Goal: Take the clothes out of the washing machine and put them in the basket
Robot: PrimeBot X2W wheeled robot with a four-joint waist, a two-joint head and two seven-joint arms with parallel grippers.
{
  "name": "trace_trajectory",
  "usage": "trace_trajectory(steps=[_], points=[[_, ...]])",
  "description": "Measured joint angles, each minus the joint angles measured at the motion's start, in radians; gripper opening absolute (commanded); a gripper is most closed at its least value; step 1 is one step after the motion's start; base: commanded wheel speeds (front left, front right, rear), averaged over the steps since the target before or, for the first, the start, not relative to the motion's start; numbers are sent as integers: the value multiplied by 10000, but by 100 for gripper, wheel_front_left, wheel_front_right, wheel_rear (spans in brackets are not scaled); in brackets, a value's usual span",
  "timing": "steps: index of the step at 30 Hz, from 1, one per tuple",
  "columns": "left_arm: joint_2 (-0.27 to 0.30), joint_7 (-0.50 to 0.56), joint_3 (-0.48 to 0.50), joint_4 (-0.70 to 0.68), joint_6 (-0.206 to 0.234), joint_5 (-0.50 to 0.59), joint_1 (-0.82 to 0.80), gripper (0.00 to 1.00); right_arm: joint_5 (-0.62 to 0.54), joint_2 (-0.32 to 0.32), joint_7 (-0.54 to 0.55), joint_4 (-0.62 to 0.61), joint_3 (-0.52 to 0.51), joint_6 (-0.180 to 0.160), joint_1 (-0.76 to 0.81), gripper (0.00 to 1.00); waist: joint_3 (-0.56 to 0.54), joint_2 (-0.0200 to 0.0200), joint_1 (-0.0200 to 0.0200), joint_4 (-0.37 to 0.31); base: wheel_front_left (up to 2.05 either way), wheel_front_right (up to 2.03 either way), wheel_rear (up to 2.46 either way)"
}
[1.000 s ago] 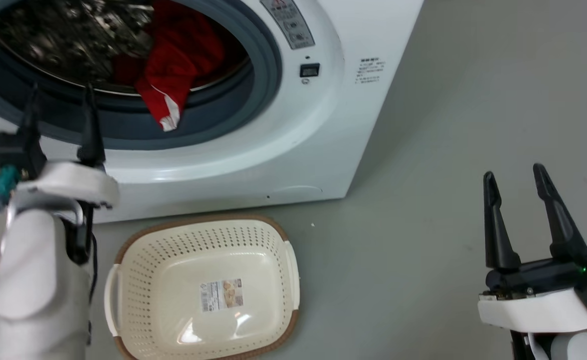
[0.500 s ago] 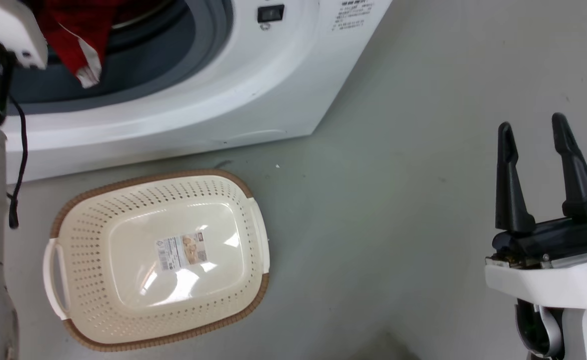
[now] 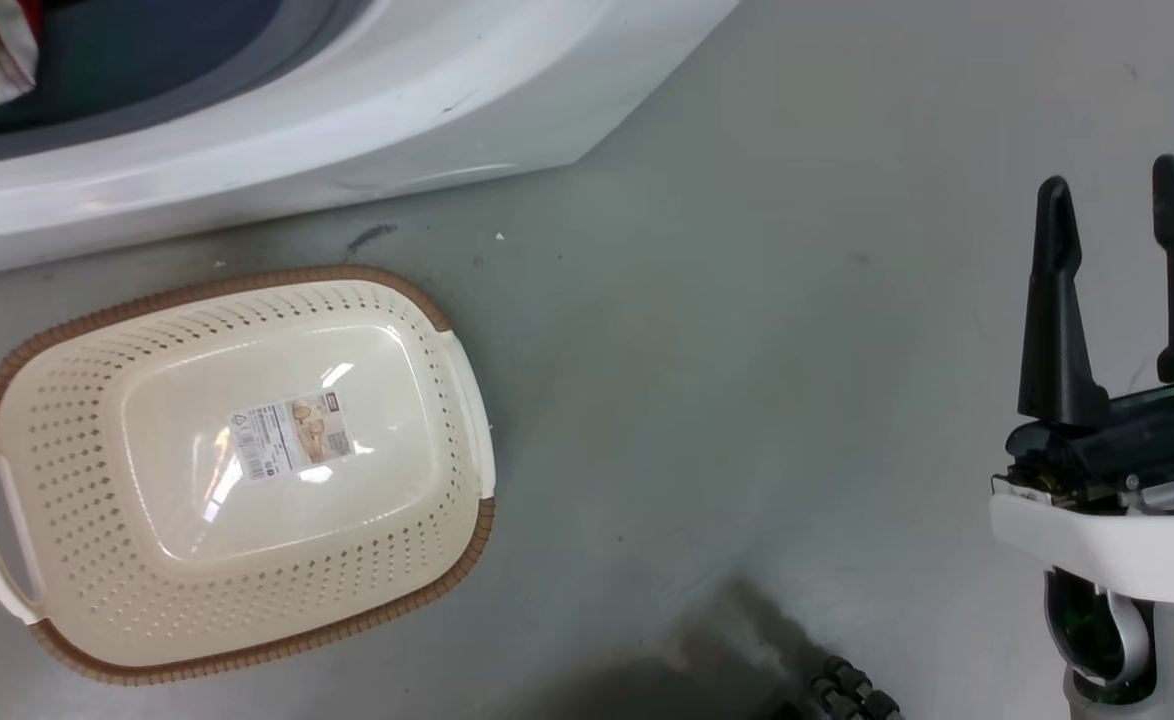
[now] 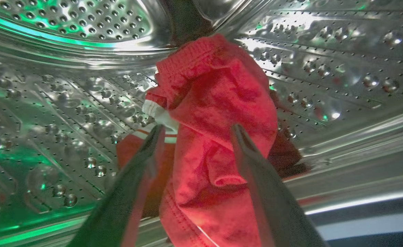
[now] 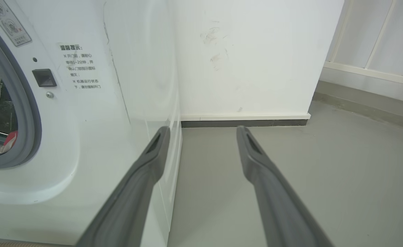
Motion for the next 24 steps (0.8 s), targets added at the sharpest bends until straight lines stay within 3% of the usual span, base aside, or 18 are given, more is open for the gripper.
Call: trace_trajectory(steps=[16, 24], points=[[675, 4941, -989, 207, 0, -1269, -2408, 100, 295, 0, -2, -593, 403, 0, -273, 100, 1254, 0, 0, -573, 0, 0, 0], [798, 5825, -1327, 198, 0, -1250, -2744, 100, 387, 0, 0, -780, 408, 0, -410, 100, 1723, 0, 0, -764, 0, 0, 0]])
